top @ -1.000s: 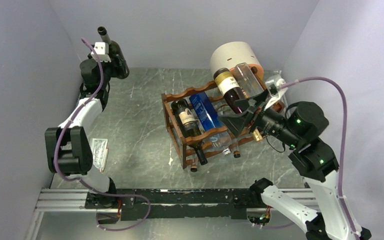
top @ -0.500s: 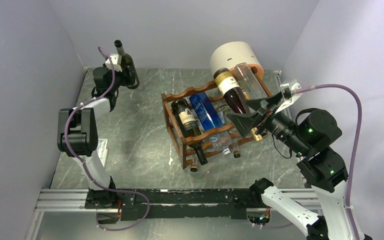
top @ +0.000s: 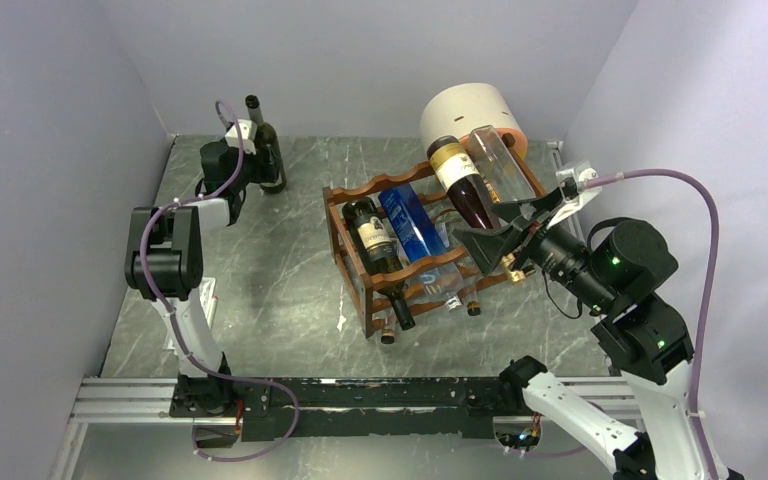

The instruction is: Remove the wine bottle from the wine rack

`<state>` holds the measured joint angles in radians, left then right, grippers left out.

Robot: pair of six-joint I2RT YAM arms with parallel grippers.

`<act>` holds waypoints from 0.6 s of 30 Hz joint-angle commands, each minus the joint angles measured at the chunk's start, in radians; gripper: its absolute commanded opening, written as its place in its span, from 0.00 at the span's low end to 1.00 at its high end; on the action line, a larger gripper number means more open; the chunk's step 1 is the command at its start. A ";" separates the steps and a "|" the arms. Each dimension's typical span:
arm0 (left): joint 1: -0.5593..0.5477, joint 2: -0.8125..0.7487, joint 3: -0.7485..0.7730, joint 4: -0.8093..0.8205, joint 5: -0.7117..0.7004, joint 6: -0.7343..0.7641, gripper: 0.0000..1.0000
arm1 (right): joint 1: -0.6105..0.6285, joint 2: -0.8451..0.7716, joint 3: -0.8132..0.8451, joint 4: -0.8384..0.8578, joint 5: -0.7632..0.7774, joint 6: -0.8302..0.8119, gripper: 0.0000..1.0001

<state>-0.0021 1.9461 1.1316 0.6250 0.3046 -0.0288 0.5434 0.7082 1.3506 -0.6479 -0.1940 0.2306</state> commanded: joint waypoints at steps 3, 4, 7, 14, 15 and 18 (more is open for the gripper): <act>-0.025 0.014 0.033 0.132 0.039 0.027 0.07 | 0.003 -0.026 -0.002 -0.006 0.018 0.004 1.00; -0.027 0.016 0.028 0.133 0.036 0.030 0.07 | 0.002 -0.028 -0.001 -0.006 0.019 0.005 1.00; -0.029 0.011 0.013 0.137 0.026 0.028 0.16 | 0.003 -0.032 0.001 -0.005 0.019 0.009 1.00; -0.028 -0.016 0.009 0.087 -0.055 0.024 0.87 | 0.003 -0.037 -0.007 -0.005 0.013 0.021 1.00; -0.028 -0.023 0.010 0.079 -0.060 0.027 0.94 | 0.003 -0.038 -0.008 -0.006 0.011 0.022 1.00; -0.028 -0.054 0.000 0.059 -0.062 0.025 1.00 | 0.003 -0.042 -0.015 -0.005 0.007 0.028 1.00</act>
<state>-0.0246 1.9663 1.1301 0.6373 0.2680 -0.0135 0.5434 0.6804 1.3483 -0.6567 -0.1871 0.2455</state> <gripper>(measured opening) 0.986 0.997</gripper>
